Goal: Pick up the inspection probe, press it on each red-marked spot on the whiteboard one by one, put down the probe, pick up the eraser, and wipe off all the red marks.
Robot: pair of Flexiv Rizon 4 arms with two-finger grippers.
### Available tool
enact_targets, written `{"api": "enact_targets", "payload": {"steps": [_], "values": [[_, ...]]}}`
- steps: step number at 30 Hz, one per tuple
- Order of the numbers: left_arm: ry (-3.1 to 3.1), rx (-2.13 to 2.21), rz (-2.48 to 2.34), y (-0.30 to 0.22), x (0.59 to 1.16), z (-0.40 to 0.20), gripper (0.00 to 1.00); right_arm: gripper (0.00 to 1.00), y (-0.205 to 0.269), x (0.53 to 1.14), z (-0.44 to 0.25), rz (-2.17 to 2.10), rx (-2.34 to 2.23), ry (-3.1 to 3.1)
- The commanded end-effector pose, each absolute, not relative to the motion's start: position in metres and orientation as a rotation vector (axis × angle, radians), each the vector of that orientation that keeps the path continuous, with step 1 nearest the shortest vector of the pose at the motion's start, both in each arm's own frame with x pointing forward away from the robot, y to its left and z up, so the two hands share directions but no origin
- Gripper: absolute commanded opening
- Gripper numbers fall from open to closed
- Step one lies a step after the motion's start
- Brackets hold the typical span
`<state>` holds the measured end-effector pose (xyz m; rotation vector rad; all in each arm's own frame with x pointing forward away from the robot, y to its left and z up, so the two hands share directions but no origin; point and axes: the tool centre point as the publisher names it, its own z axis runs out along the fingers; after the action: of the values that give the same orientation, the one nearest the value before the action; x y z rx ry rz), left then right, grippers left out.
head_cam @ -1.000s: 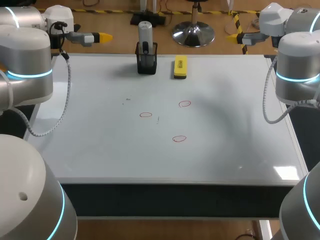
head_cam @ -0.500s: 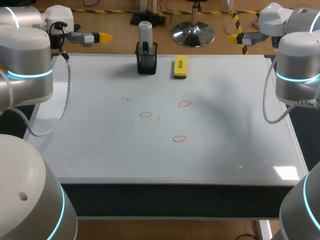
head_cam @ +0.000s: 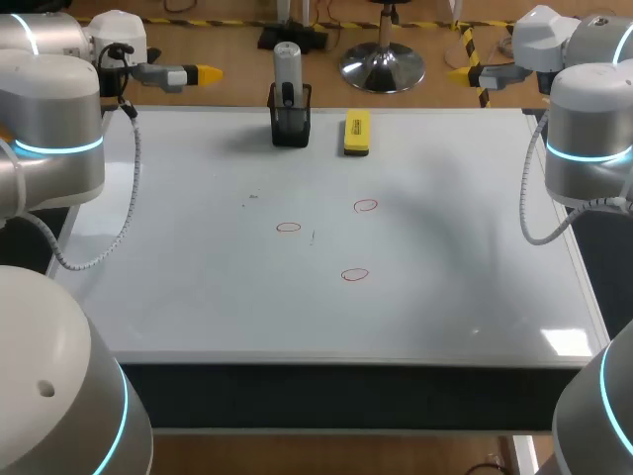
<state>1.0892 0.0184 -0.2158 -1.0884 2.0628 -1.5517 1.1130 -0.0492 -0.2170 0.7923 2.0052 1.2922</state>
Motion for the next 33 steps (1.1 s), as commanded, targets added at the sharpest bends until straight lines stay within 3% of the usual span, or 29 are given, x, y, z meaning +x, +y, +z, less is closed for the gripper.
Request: {"api": "enact_targets", "payload": {"steps": [1,15,33], "values": [[2.105,-1.014,-1.615,0.022,1.098,-0.219,1.00,1.00,-0.049,1.113,-0.217,1.292,0.792,2.006],[2.266,-0.276,-2.039,-0.015,1.107,-0.227,1.00,1.00,-0.049,1.113,-0.217,1.292,0.792,2.006],[2.317,0.237,-2.365,-0.070,1.120,-0.240,1.00,1.00,-0.049,1.113,-0.217,1.292,0.792,2.006]]}}
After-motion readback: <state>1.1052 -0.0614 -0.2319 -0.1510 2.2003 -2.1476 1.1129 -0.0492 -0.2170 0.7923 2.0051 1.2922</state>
